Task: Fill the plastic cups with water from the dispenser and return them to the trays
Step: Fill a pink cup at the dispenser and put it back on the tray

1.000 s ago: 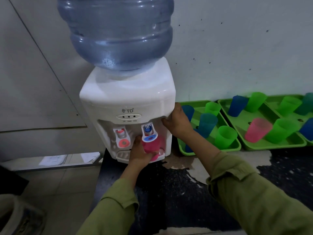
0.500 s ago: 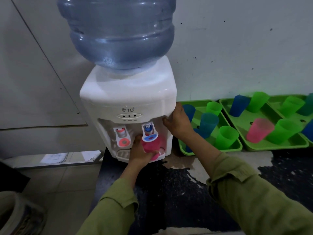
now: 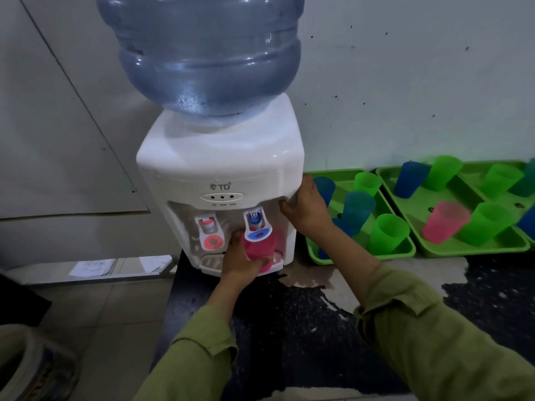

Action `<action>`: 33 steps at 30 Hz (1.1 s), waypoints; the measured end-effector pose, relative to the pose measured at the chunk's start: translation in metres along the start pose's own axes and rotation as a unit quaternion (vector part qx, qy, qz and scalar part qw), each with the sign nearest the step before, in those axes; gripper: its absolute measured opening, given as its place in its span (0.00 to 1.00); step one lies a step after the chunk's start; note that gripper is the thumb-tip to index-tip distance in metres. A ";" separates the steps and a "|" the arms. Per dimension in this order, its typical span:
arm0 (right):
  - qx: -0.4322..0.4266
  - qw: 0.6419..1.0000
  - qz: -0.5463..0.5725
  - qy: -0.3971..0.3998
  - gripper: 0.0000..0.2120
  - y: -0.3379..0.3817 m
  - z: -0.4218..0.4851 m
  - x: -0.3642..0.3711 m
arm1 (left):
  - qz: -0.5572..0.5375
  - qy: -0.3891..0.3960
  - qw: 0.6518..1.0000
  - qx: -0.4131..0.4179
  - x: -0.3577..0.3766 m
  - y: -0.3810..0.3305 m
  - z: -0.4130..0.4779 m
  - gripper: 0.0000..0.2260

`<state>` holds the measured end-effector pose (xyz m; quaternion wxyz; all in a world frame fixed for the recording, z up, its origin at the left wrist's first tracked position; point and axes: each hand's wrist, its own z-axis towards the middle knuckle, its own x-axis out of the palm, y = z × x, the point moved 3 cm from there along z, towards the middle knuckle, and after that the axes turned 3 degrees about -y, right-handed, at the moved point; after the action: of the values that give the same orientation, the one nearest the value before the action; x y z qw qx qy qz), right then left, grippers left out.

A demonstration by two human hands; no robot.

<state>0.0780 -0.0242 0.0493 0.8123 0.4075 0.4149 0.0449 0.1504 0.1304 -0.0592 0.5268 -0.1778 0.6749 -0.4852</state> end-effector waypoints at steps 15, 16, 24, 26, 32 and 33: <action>0.038 0.995 0.038 -0.080 0.22 0.013 -0.025 -0.010 | 0.000 0.005 1.000 -0.002 0.000 -0.002 0.000 0.38; 0.047 0.992 0.041 -0.106 0.18 0.014 -0.032 -0.012 | 0.000 0.004 1.000 0.000 0.000 -0.003 0.000 0.39; 0.229 0.941 0.204 0.145 0.17 0.015 -0.055 0.014 | -0.049 -0.002 0.999 0.004 -0.001 -0.010 -0.006 0.30; 0.226 0.937 0.216 0.154 0.12 0.013 -0.056 0.020 | -0.040 -0.005 0.999 0.004 0.000 -0.010 -0.006 0.31; 0.119 0.985 -0.002 0.127 0.13 -0.010 -0.056 0.040 | -0.055 0.001 0.998 0.002 0.000 -0.008 -0.005 0.28; 0.113 0.987 -0.013 0.117 0.12 -0.013 -0.054 0.044 | -0.048 0.001 0.999 0.003 0.000 -0.007 -0.005 0.29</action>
<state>0.0645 0.0190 -0.0055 0.7077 0.4829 0.5146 0.0340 0.1439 0.1291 -0.0537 0.5028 -0.2083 0.6645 -0.5120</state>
